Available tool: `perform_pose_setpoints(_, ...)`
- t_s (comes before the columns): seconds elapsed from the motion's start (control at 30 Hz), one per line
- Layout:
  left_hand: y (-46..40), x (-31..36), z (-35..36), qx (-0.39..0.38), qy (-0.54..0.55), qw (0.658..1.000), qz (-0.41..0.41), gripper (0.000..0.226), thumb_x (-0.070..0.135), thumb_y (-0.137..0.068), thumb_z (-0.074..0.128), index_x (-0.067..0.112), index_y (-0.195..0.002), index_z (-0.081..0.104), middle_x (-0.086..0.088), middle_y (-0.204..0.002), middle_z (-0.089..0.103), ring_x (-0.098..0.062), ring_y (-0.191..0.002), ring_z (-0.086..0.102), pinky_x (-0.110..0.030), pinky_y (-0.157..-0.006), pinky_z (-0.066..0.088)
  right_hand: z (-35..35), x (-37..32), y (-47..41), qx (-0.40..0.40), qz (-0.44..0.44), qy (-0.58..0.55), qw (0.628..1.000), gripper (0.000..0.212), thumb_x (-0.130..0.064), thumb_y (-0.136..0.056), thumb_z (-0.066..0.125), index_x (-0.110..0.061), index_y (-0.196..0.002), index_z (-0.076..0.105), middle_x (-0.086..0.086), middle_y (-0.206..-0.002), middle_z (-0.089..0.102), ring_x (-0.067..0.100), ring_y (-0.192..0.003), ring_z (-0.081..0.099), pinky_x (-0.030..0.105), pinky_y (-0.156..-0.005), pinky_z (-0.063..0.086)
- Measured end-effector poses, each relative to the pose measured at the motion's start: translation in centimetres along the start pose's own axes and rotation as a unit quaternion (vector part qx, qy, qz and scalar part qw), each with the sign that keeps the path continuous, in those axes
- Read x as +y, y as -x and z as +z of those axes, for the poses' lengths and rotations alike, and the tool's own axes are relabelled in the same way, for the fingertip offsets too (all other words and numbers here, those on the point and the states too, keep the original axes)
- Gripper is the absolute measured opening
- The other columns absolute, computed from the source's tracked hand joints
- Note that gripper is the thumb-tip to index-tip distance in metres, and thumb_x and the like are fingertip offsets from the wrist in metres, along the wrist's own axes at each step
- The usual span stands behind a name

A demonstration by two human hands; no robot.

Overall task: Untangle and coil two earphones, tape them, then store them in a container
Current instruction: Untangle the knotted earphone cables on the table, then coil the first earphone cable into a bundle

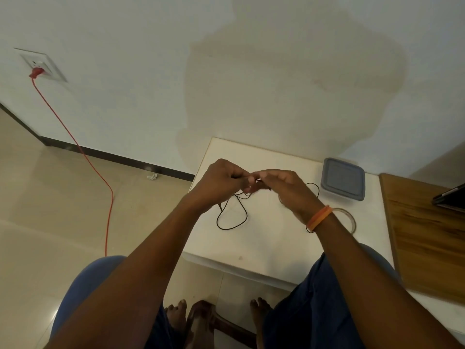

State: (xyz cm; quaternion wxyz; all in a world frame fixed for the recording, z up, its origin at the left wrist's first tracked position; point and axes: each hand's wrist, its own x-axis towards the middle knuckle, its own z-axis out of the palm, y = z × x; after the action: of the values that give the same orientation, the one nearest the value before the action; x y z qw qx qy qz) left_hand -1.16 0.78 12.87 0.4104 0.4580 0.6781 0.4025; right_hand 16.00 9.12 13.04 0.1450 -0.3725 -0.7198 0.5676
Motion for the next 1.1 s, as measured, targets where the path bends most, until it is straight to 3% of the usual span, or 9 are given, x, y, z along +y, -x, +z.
perform_pose_setpoints(0.13,0.0,-0.1,-0.4,0.0,-0.009,1.0,-0.005,0.014,0.026,-0.088,0.071,0.02,-0.078,0.078,-0.001,-0.07,0.074,-0.018,-0.06,0.049,-0.028,-0.058,0.038,0.4,-0.1,0.0,0.007,-0.038,0.059,0.997,0.019,-0.02,-0.097,0.058,-0.014,-0.099,0.075,-0.014,-0.069,0.069,0.001,-0.071,0.062,0.016,-0.068,0.048)
perform_pose_setpoints(0.27,0.3,-0.3,-0.9,0.002,-0.015,1.0,-0.02,0.015,0.023,-0.087,0.071,0.016,-0.076,0.078,0.001,-0.07,0.075,-0.004,-0.041,0.04,-0.015,-0.042,0.032,-1.8,1.0,-0.9,0.052,-0.028,0.173,0.983,0.018,-0.016,-0.094,0.06,-0.01,-0.088,0.076,0.016,-0.088,0.073,0.032,-0.087,0.065,0.04,-0.078,0.052)
perform_pose_setpoints(0.43,0.1,-0.7,-1.6,0.007,0.002,0.999,-0.038,0.02,0.023,-0.086,0.072,0.027,-0.068,0.078,0.001,-0.075,0.076,-0.021,-0.079,0.06,-0.035,-0.074,0.045,-5.4,3.3,-1.5,0.189,0.038,0.229,0.954,0.02,-0.01,-0.091,0.059,-0.009,-0.083,0.076,0.008,-0.086,0.074,0.017,-0.079,0.061,0.005,-0.061,0.035)
perform_pose_setpoints(0.53,0.1,-0.8,-1.4,0.004,0.003,0.999,-0.041,0.013,0.025,-0.086,0.072,0.02,-0.076,0.078,0.002,-0.073,0.076,-0.016,-0.074,0.058,-0.032,-0.069,0.044,-5.3,3.9,-1.7,0.19,0.056,0.247,0.949,0.019,-0.01,-0.091,0.06,-0.006,-0.086,0.078,0.006,-0.085,0.074,0.01,-0.075,0.059,-0.006,-0.059,0.032)
perform_pose_setpoints(0.63,0.3,-0.4,-1.1,0.0,0.008,0.999,-0.041,0.013,0.026,-0.087,0.071,0.023,-0.076,0.078,0.002,-0.072,0.075,-0.004,-0.049,0.043,-0.019,-0.049,0.035,-4.1,3.3,-1.4,0.132,0.068,0.205,0.967,0.019,-0.015,-0.092,0.06,-0.012,-0.096,0.078,0.002,-0.09,0.073,-0.004,-0.067,0.059,0.001,-0.058,0.038)
perform_pose_setpoints(0.77,0.3,0.0,-0.6,-0.008,0.026,0.999,-0.037,0.013,0.024,-0.087,0.071,0.022,-0.077,0.079,-0.002,-0.069,0.074,-0.005,-0.043,0.035,-0.015,-0.04,0.029,-1.3,1.1,-0.8,0.017,0.037,0.012,0.999,0.024,-0.015,-0.096,0.056,-0.014,-0.115,0.071,0.0,-0.111,0.072,0.002,-0.101,0.062,0.01,-0.08,0.043)
perform_pose_setpoints(0.87,0.2,0.1,-0.5,-0.015,0.036,0.999,-0.031,0.015,0.029,-0.088,0.072,0.017,-0.082,0.08,-0.004,-0.07,0.073,-0.015,-0.051,0.035,-0.022,-0.045,0.028,0.3,0.1,-0.6,-0.029,-0.021,-0.017,0.999,0.024,-0.018,-0.099,0.053,-0.008,-0.107,0.073,0.008,-0.085,0.073,0.013,-0.083,0.067,0.021,-0.084,0.05)
perform_pose_setpoints(0.93,0.2,0.1,-0.8,-0.01,0.042,0.998,-0.036,0.016,0.032,-0.087,0.073,0.017,-0.084,0.08,-0.001,-0.072,0.074,-0.017,-0.056,0.037,-0.025,-0.047,0.03,0.5,-0.2,-0.8,-0.016,-0.035,0.014,0.999,0.021,-0.021,-0.097,0.057,-0.012,-0.099,0.076,0.005,-0.069,0.066,0.014,-0.067,0.06,0.023,-0.072,0.048)
perform_pose_setpoints(1.1,0.1,-0.2,-2.0,-0.023,0.148,0.985,-0.085,0.014,0.017,-0.09,0.069,0.014,-0.082,0.08,-0.006,-0.076,0.074,-0.009,-0.048,0.036,-0.019,-0.045,0.031,-1.6,0.1,-2.2,0.106,-0.057,0.111,0.986,0.018,-0.018,-0.093,0.062,-0.011,-0.084,0.075,0.011,-0.083,0.073,0.024,-0.071,0.062,0.032,-0.07,0.049)
